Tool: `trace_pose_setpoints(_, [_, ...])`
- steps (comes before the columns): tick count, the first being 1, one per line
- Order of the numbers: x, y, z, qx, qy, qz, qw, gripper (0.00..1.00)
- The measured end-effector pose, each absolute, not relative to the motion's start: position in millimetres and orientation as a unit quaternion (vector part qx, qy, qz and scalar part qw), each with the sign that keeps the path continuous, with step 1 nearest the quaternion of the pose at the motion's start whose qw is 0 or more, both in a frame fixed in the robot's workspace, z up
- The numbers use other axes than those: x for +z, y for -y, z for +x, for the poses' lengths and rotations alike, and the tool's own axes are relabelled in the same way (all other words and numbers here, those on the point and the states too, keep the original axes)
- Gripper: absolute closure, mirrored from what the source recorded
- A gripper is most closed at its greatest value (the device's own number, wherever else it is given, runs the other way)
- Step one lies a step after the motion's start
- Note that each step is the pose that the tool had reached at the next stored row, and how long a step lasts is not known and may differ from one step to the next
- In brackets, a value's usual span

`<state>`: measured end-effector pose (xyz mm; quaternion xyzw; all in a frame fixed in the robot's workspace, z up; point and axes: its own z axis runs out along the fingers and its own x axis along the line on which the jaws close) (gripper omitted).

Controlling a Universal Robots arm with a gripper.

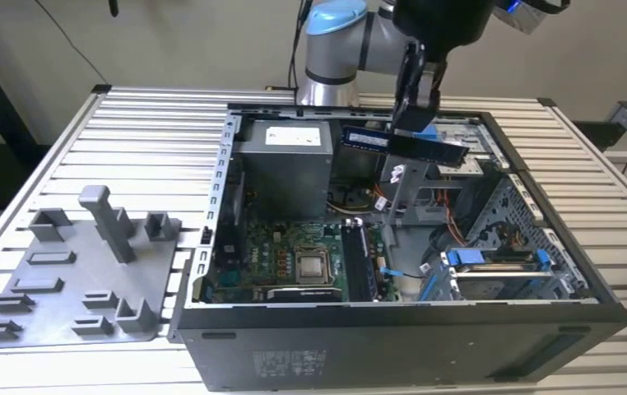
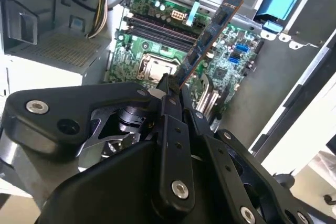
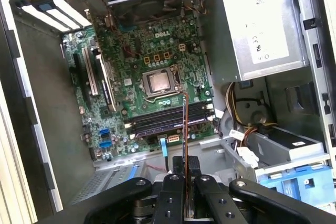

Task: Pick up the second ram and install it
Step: 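Insert the second ram into the second slot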

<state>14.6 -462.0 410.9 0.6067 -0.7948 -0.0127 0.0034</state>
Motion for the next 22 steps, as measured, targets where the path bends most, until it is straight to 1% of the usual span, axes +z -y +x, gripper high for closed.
trace_pose_setpoints(15, [410.2, 461.9, 14.6, -0.013, 0.808, 0.589, 0.003, 0.86])
trace_pose_setpoints(22, [408.9, 462.0, 14.6, -0.013, 0.832, 0.555, 0.003, 0.86])
